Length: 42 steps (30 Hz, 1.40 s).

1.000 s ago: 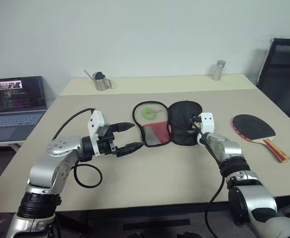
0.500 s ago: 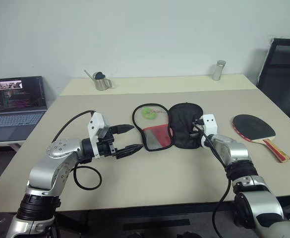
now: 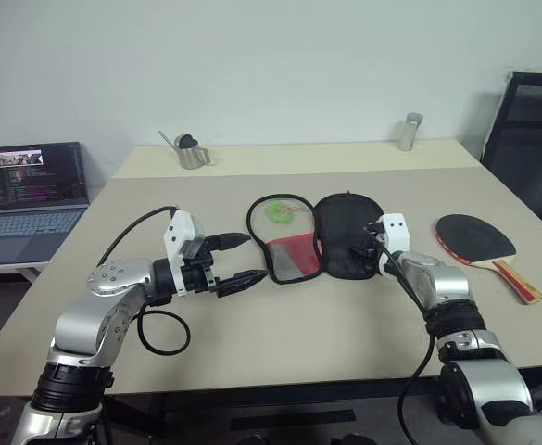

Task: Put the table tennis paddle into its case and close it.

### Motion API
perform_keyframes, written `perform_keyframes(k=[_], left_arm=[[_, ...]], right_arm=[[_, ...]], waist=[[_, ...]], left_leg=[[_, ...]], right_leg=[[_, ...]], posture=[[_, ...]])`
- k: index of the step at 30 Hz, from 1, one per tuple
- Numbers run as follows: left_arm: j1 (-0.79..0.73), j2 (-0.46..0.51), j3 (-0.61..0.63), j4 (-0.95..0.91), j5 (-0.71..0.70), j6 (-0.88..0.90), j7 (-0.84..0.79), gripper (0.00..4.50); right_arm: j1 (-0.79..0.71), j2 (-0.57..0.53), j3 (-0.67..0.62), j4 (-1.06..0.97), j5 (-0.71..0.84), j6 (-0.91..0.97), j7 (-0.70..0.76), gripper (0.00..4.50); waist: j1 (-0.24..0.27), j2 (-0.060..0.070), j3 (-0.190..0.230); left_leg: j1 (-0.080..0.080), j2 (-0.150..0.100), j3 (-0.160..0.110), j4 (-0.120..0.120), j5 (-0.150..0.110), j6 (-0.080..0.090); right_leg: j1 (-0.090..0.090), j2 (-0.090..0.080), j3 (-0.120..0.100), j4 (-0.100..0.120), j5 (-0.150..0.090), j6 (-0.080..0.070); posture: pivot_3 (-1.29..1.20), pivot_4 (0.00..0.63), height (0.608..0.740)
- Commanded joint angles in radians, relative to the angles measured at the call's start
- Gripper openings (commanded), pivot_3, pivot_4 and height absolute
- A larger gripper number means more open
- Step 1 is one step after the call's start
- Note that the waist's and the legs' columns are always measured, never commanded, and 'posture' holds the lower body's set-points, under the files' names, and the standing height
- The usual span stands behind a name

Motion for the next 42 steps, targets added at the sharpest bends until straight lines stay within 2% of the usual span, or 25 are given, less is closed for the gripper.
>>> perform_keyframes(k=[1, 8, 12, 18, 24, 37, 39, 42], left_arm=[[0.001, 0.004, 0.009, -0.043, -0.003, -0.008, 0.005, 4.50], [0.002, -0.009, 0.004, -0.040, -0.006, -0.007, 0.009, 4.50], [-0.042, -0.027, -0.020, -0.013, -0.002, -0.010, -0.004, 4.50], [-0.125, -0.078, -0.075, 0.015, 0.015, -0.019, -0.010, 4.50], [-0.168, -0.119, -0.129, 0.010, 0.016, -0.016, -0.038, 4.50], [-0.204, -0.136, -0.162, 0.021, 0.022, -0.017, -0.083, 4.50], [-0.202, -0.136, -0.166, 0.025, 0.027, -0.024, -0.087, 4.50], [-0.202, -0.137, -0.164, 0.032, 0.033, -0.029, -0.092, 4.50]], right_arm=[[0.032, -0.050, -0.059, -0.102, 0.026, 0.014, -0.007, 4.48], [0.149, -0.132, -0.174, -0.271, 0.137, 0.028, 0.066, 4.48], [0.187, -0.252, -0.213, -0.290, 0.145, -0.002, 0.132, 4.48], [0.194, -0.456, -0.247, -0.117, 0.086, -0.117, 0.169, 4.48], [0.209, -0.549, -0.236, 0.073, 0.048, -0.201, 0.208, 4.48], [0.230, -0.580, -0.242, 0.310, 0.037, -0.252, 0.254, 4.48], [0.232, -0.572, -0.236, 0.317, 0.041, -0.244, 0.269, 4.48], [0.261, -0.551, -0.215, 0.224, 0.081, -0.170, 0.372, 4.48]], waist=[[0.001, 0.000, 0.000], [0.002, 0.000, 0.000], [0.002, 0.000, 0.000], [0.015, -0.001, 0.000], [0.015, -0.002, 0.001], [0.017, -0.003, 0.002], [0.017, -0.003, 0.002], [0.016, -0.003, 0.002]], left_leg=[[0.000, 0.000, 0.000, 0.000, 0.000, 0.000], [0.000, 0.001, 0.000, 0.000, 0.000, 0.000], [0.000, 0.001, 0.001, 0.000, 0.000, 0.000], [0.000, 0.001, 0.002, 0.001, 0.000, 0.001], [0.001, 0.002, 0.007, 0.000, -0.001, 0.002], [0.005, 0.002, 0.013, 0.001, -0.002, 0.004], [0.005, 0.002, 0.013, 0.002, -0.003, 0.004], [0.006, 0.002, 0.014, 0.001, -0.003, 0.004]], right_leg=[[0.000, 0.000, 0.000, 0.000, 0.000, 0.000], [0.000, -0.001, 0.000, -0.001, 0.000, 0.000], [0.000, -0.001, 0.000, -0.001, 0.000, 0.000], [0.001, 0.000, 0.000, -0.002, 0.000, 0.001], [0.001, 0.000, 0.004, -0.002, 0.001, 0.001], [0.003, 0.002, 0.011, -0.003, 0.002, 0.003], [0.003, 0.002, 0.011, -0.003, 0.002, 0.004], [0.003, 0.002, 0.012, -0.003, 0.002, 0.004]], posture=[[0.00, 0.150, 0.740], [0.00, 0.150, 0.740], [0.00, 0.150, 0.740], [0.00, 0.150, 0.740], [0.00, 0.150, 0.740], [0.00, 0.150, 0.740], [0.00, 0.150, 0.740], [0.00, 0.150, 0.740]])
